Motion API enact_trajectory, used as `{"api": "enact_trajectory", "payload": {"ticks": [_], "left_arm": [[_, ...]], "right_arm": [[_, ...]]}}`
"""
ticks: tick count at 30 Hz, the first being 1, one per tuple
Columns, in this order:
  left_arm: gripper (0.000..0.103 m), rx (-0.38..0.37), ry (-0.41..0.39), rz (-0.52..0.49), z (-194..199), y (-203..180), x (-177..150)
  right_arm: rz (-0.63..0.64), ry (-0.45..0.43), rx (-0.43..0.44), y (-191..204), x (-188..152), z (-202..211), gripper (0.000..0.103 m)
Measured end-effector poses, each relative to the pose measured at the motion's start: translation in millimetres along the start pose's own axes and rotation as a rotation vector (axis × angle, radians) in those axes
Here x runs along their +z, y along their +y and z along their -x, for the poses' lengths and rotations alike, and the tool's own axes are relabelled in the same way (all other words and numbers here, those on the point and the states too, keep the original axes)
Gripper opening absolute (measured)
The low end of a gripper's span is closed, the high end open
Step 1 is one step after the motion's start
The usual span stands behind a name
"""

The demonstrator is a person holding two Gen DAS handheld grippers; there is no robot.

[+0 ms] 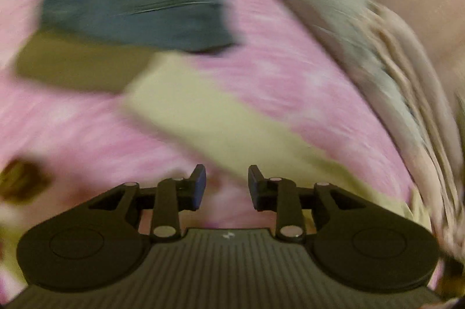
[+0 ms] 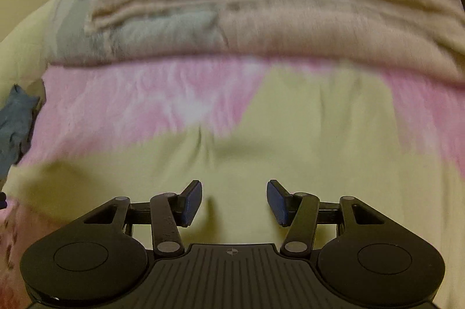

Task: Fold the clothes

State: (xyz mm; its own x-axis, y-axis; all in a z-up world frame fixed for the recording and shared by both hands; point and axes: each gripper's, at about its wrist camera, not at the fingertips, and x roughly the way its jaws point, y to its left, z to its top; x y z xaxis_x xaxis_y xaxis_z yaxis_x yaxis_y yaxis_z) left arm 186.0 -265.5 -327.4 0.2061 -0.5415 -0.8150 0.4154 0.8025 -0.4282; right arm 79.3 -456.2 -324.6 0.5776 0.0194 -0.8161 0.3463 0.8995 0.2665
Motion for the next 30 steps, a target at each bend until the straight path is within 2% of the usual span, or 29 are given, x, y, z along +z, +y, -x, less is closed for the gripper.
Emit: {"api": "enact_trajectory", "payload": {"ticks": [4,6,7,8,9,11,13,16,18,19,20,21,22,24,26,28,30], "left_arm": [[0.029,0.038,-0.065,0.168,-9.3,33.9,20.2],[0.031,0.013,-0.088,0.21,-17.1,40.7,27.6],[0.031,0.003,-0.092,0.222,-21.8,42.2,30.6],[0.024,0.006,-0.092,0.218,-25.6,41.3,32.4],[0.001,0.012,-0.096,0.203,-26.6,39.8,33.4],[0.001,0.024,-0.117,0.151,-25.3,34.4,34.0],[0.001,0.045,-0.173,0.017,-15.0,22.4,28.3],[0.004,0.14,-0.14,-0.11,-19.0,23.2,18.2],[0.009,0.174,-0.154,-0.149,-22.7,21.9,15.1],[0.01,0.191,-0.165,-0.164,-24.0,18.6,15.2],[0.015,0.223,-0.179,-0.185,-23.4,11.2,16.6],[0.017,0.265,-0.203,-0.201,-20.2,3.2,17.0],[0.018,0.299,-0.231,-0.211,-14.5,-2.7,16.2],[0.019,0.324,-0.258,-0.193,1.3,-7.1,11.5],[0.019,0.298,-0.243,-0.174,18.6,-8.5,1.1],[0.019,0.22,-0.148,-0.201,23.9,-16.3,-16.9],[0.019,0.105,-0.02,-0.244,25.3,-31.4,-41.9]], "right_arm": [[-0.026,0.07,-0.043,7.0,-28.4,2.7,0.053],[-0.06,0.071,-0.055,9.1,-38.4,6.0,0.053],[-0.078,0.068,-0.06,10.3,-42.9,7.5,0.053],[-0.094,0.064,-0.068,11.8,-46.1,8.7,0.053],[-0.104,0.061,-0.075,13.0,-47.9,10.1,0.053],[-0.118,0.053,-0.086,15.4,-50.4,13.8,0.053],[-0.13,0.048,-0.086,16.2,-53.5,18.3,0.053],[-0.167,0.075,-0.076,14.4,-60.8,14.5,0.054],[-0.18,0.078,-0.076,14.7,-63.5,14.1,0.055],[-0.181,0.07,-0.079,15.5,-64.0,16.0,0.058],[-0.182,0.061,-0.081,16.3,-64.5,17.9,0.063],[-0.182,0.052,-0.085,17.1,-65.0,20.3,0.076],[-0.178,0.033,-0.093,17.1,-66.5,27.3,0.081],[-0.161,-0.007,-0.107,11.5,-74.8,48.5,0.081],[-0.175,-0.01,-0.14,-3.6,-87.5,69.8,0.081],[-0.23,-0.008,-0.179,-28.4,-107.1,93.7,0.081],[-0.306,-0.005,-0.218,-58.3,-129.8,118.5,0.081]]}}
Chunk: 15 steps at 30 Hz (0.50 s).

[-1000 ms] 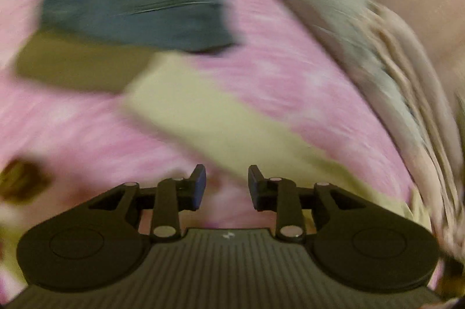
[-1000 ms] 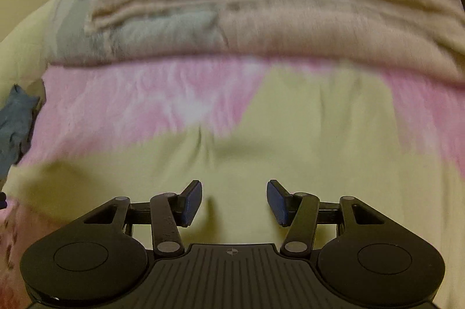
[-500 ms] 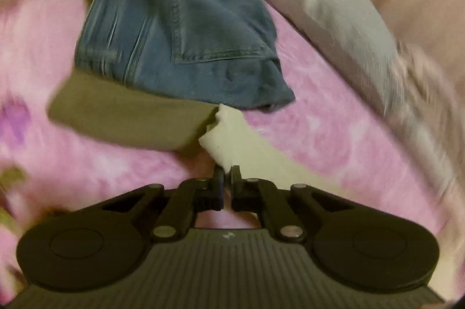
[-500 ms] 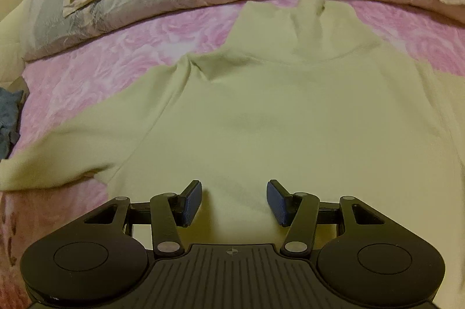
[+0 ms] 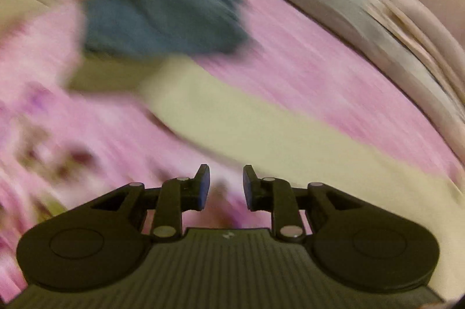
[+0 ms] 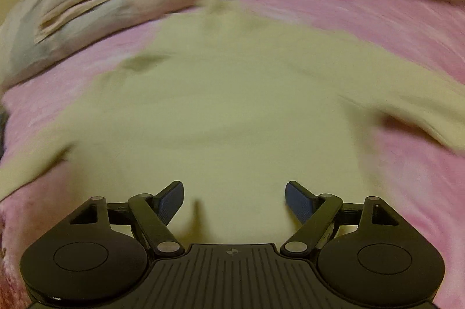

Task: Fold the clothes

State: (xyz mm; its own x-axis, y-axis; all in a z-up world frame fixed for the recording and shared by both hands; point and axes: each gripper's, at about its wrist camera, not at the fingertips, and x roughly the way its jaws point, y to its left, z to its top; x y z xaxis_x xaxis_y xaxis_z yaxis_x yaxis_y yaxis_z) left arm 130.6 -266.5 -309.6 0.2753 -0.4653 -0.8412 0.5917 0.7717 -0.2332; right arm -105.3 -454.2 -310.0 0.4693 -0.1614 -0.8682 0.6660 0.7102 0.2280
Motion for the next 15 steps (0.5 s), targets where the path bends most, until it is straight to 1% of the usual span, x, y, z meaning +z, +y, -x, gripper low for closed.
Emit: {"api": "enact_trajectory", "payload": {"ticks": [1,3,6,8,9,10,12,14,15], "left_arm": [[0.019,-0.062,0.042,-0.026,1.8,-14.1,-10.1],[0.019,-0.178,0.098,-0.081,5.0,-50.2,-28.9],[0.019,-0.33,0.152,-0.14,10.1,-110.2,-59.1],[0.02,-0.399,0.172,-0.148,11.5,-142.0,-74.6],[0.021,-0.421,0.181,-0.147,10.5,-155.4,-81.4],[0.021,-0.432,0.189,-0.145,8.5,-166.2,-86.3],[0.021,-0.435,0.202,-0.131,5.8,-183.7,-95.9],[0.021,-0.427,0.214,-0.116,3.9,-195.8,-103.8],[0.021,-0.421,0.219,-0.109,2.8,-200.9,-107.5]], "right_arm": [[-0.063,-0.002,-0.019,-25.1,-6.7,9.6,0.08],[-0.189,-0.008,-0.055,-75.3,-19.9,28.8,0.08],[-0.423,-0.069,-0.083,-155.1,-37.4,61.5,0.08],[-0.593,-0.151,-0.097,-211.7,-48.4,85.2,0.08],[-0.682,-0.204,-0.102,-241.6,-53.9,96.6,0.077],[-0.758,-0.255,-0.103,-267.5,-58.3,105.8,0.071],[-0.908,-0.357,-0.102,-319.6,-65.9,119.6,0.069],[-1.026,-0.455,-0.089,-364.1,-70.4,127.0,0.069],[-1.076,-0.494,-0.081,-382.5,-70.6,126.9,0.067]]}}
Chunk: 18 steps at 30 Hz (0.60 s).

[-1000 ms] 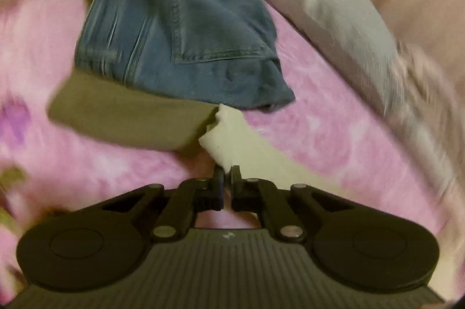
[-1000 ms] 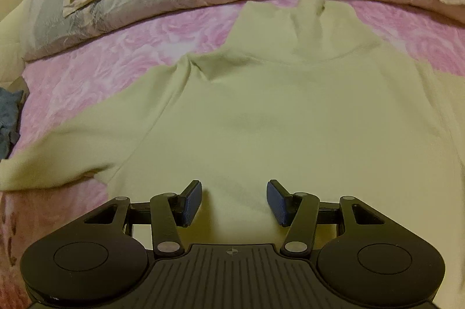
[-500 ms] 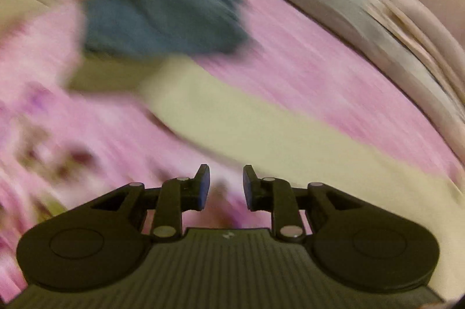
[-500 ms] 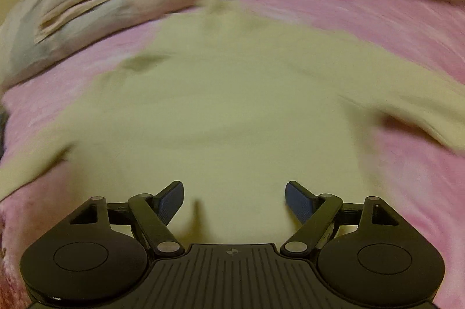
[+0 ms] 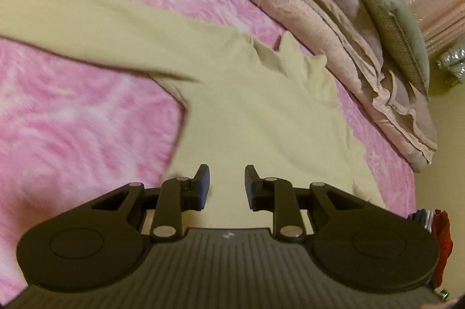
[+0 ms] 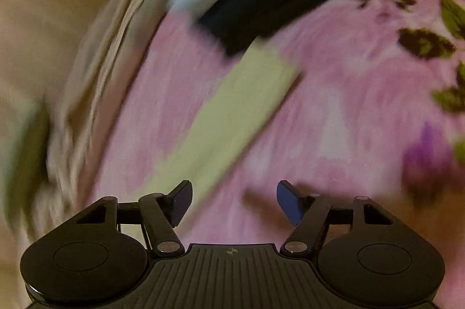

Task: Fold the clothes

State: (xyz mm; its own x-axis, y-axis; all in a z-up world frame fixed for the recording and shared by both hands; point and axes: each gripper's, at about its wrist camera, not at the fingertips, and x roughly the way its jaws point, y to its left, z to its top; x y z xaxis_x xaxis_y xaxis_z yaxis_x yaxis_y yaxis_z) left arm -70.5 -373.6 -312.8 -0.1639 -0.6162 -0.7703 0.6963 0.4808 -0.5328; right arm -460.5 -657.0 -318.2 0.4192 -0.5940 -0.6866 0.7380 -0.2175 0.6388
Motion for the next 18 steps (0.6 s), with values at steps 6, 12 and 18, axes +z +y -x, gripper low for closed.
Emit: {"api": "enact_trajectory", "payload": {"ticks": [6,12,18], "left_arm": [[0.022,0.043,0.009,0.002,-12.5,-17.9,-7.3],[0.022,0.076,-0.006,-0.056,-16.5,-25.4,-3.2],[0.022,0.124,0.006,-0.137,-25.9,-18.5,15.6]], "right_arm": [[-0.178,-0.062,-0.008,-32.5,52.5,-39.9,0.025],[0.125,-0.122,-0.161,-5.2,59.9,-28.6,0.002],[0.267,-0.09,-0.286,12.5,54.3,-27.0,0.061]]}}
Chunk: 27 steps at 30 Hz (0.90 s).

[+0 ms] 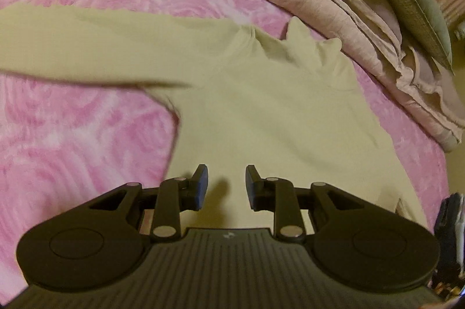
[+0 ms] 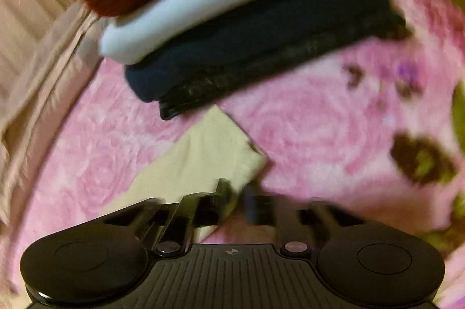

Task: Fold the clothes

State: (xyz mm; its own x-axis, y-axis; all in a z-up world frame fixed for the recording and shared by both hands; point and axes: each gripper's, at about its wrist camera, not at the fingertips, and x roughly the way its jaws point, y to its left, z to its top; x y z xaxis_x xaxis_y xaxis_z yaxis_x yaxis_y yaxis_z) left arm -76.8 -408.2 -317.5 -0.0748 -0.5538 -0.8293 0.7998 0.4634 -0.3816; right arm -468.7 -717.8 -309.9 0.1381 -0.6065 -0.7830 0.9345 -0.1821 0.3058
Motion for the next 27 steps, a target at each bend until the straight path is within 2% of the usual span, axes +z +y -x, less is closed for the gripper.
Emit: {"api": "enact_trajectory", "payload": {"ticks": [1,4,5,6,8,9,10,12,15,17,21,25,26,27], "left_arm": [[0.023,0.002,-0.009,-0.016,-0.4,2.0,7.2],[0.024,-0.021,-0.029,-0.061,-5.3,4.7,36.6],[0.024,-0.034,-0.035,-0.079,-8.0,4.3,47.6],[0.025,-0.054,-0.041,-0.103,-11.8,2.0,59.1],[0.026,-0.102,-0.051,-0.152,-22.1,-8.5,84.5],[0.028,-0.127,-0.054,-0.173,-29.8,-15.4,98.1],[0.029,-0.15,-0.055,-0.191,-38.7,-23.5,112.4],[0.035,-0.182,-0.048,-0.201,-59.9,-39.7,138.8],[0.04,-0.22,-0.021,-0.173,-96.4,-56.0,171.7],[0.04,-0.243,0.007,-0.137,-120.8,-62.4,188.8],[0.04,-0.245,0.067,-0.077,-165.5,-63.9,203.9],[0.034,-0.295,0.113,-0.078,-196.0,-67.6,203.9],[0.018,-0.306,0.12,-0.086,-201.0,-69.0,203.3],[0.001,-0.329,0.118,-0.102,-204.7,-70.7,203.2]], "right_arm": [[0.05,-0.04,-0.066,12.0,0.5,10.3,0.084],[0.249,-0.15,-0.082,51.8,-3.1,39.1,0.085],[0.33,-0.121,-0.04,72.7,-7.0,40.6,0.084],[0.397,-0.063,0.041,95.4,-12.8,39.3,0.084],[0.472,0.061,0.203,144.0,-28.8,30.0,0.07],[0.479,0.132,0.283,170.7,-40.9,22.4,0.057],[0.485,0.204,0.364,197.5,-53.0,14.8,0.05],[0.488,0.343,0.533,257.6,-81.8,-1.0,0.05],[0.509,0.485,0.694,341.7,-123.7,-17.1,0.05],[0.524,0.546,0.757,388.4,-148.6,-31.4,0.05],[0.53,0.606,0.811,458.6,-187.1,-61.6,0.05],[0.502,0.658,0.802,489.3,-210.0,-95.7,0.049],[0.511,0.675,0.793,494.7,-217.2,-104.3,0.038],[0.531,0.682,0.796,497.7,-223.4,-109.5,0.008]]}}
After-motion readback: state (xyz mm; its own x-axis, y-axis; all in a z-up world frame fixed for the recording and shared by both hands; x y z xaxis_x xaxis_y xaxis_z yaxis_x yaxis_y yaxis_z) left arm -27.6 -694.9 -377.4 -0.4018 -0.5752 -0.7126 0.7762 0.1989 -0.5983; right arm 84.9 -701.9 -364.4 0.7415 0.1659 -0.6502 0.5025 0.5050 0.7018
